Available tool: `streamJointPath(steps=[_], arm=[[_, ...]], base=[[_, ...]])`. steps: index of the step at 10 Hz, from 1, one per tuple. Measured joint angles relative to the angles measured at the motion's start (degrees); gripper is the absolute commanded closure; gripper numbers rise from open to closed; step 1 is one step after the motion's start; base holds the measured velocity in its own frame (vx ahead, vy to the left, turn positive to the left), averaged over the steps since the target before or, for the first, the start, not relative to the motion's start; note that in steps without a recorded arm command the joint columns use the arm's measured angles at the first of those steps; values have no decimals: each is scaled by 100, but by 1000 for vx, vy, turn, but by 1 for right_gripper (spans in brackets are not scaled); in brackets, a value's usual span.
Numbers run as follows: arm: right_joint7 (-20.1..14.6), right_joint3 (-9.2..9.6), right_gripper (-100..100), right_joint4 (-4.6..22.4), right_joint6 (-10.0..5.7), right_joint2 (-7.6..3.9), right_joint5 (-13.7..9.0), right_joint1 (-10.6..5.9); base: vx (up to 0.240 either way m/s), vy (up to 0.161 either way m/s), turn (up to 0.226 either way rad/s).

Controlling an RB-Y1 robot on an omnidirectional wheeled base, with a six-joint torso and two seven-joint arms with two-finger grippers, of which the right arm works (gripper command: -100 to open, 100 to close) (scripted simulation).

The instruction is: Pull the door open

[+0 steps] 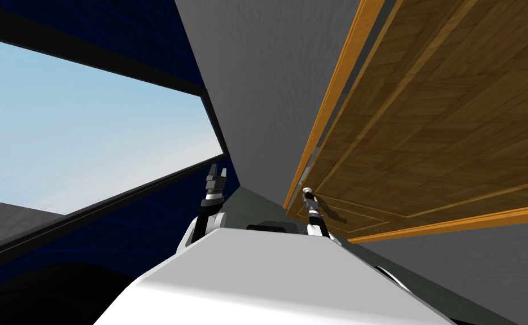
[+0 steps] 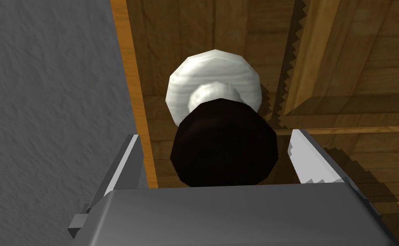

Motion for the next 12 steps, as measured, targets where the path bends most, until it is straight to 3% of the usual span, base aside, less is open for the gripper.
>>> streamJointPath(steps=[6,12], arm=[[13,-3,100,-7,23,-5,-1,10],[-539,446,100,-105,-171,-364,189,228]], base=[[-24,0,22],[-213,-47,118]])
